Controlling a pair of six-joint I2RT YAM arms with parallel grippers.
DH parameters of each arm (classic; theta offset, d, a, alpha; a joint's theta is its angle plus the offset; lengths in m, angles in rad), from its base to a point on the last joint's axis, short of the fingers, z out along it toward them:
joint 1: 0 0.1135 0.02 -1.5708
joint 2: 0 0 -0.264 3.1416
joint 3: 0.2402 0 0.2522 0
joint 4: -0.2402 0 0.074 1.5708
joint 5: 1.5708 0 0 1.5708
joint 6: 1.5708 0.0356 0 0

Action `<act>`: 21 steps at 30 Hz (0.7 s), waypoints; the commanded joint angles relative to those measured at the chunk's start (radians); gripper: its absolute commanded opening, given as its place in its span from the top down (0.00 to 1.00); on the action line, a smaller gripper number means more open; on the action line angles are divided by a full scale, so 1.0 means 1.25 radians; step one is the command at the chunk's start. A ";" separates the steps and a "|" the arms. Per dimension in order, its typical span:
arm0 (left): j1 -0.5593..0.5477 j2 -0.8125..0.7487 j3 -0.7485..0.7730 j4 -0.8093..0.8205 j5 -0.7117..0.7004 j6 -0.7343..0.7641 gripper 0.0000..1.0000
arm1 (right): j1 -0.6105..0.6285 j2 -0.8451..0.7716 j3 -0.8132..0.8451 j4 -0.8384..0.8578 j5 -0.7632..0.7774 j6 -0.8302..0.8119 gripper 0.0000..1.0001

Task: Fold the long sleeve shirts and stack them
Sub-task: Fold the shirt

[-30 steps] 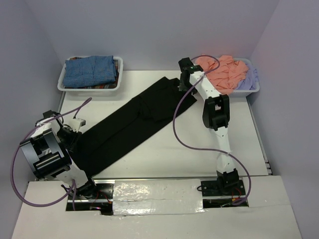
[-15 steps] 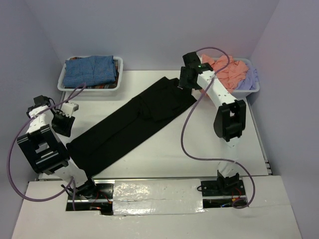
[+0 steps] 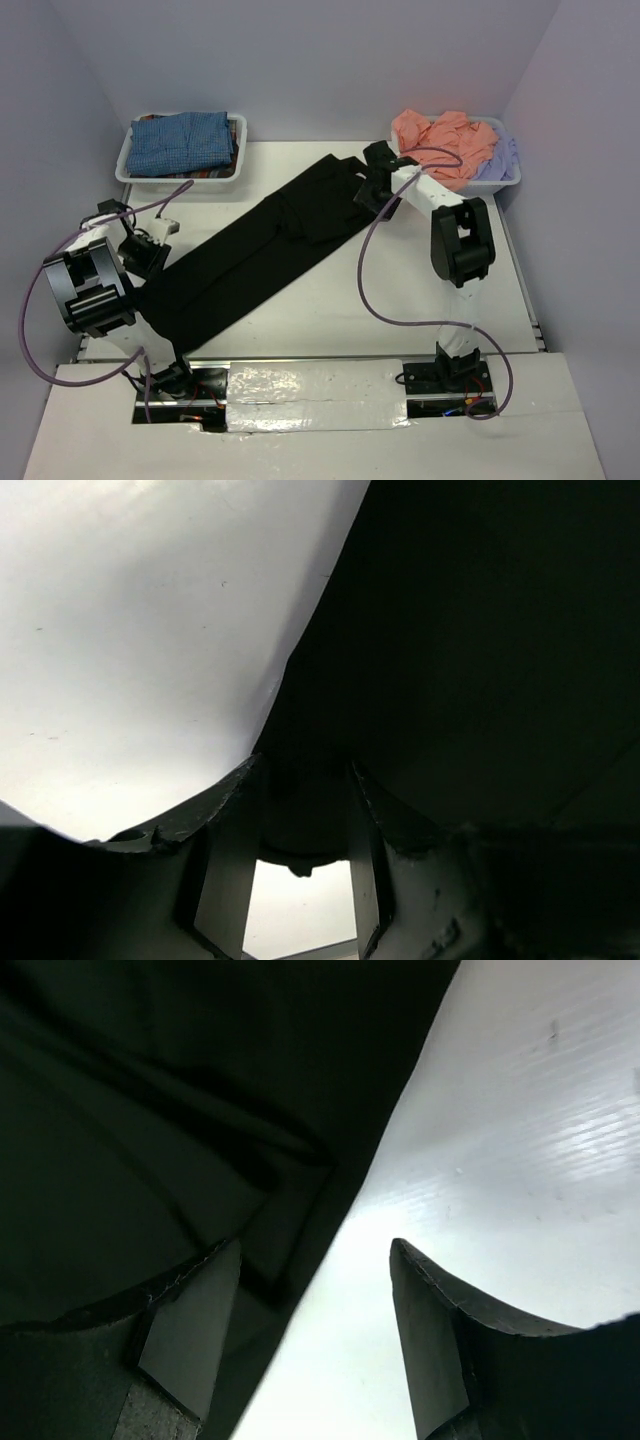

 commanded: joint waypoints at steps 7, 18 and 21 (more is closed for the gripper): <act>-0.004 0.004 -0.055 0.041 -0.033 0.014 0.51 | -0.015 0.068 0.004 -0.003 -0.025 0.158 0.32; -0.006 -0.023 -0.120 0.056 -0.002 0.056 0.54 | -0.022 0.134 0.046 -0.019 -0.042 0.121 0.39; -0.010 -0.026 -0.143 0.063 -0.004 0.069 0.55 | -0.019 0.149 0.063 -0.030 -0.041 0.112 0.44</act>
